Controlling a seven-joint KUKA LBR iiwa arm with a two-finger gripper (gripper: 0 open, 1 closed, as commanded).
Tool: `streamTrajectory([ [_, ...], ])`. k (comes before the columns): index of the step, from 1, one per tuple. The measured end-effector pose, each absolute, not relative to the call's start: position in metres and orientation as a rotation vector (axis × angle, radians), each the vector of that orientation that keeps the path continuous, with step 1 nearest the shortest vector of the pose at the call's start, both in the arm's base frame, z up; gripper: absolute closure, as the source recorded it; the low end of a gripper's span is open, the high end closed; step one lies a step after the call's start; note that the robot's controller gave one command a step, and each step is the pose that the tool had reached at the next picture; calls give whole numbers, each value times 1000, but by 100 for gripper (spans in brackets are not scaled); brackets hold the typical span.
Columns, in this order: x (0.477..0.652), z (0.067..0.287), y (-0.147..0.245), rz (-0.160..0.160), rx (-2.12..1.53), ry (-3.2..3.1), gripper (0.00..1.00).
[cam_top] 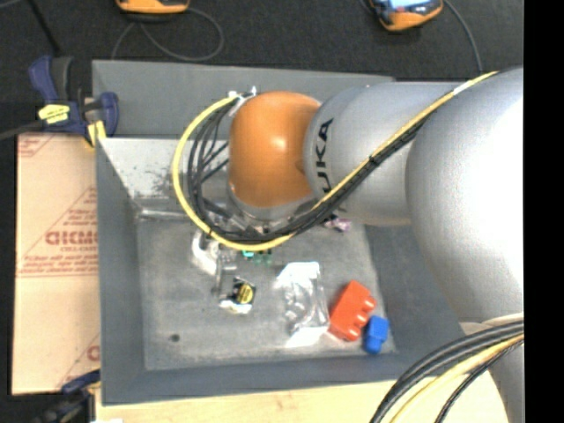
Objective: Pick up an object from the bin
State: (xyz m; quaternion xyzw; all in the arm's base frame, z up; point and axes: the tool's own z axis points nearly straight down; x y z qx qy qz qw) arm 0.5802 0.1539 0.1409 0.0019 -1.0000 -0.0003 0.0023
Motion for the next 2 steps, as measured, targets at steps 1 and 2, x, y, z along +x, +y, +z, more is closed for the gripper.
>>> streamTrajectory([
  [1, 630, 71, 115, 4, 804, -3044, 0],
  [2, 635, 73, 141, 4, 1018, -2986, 0],
])
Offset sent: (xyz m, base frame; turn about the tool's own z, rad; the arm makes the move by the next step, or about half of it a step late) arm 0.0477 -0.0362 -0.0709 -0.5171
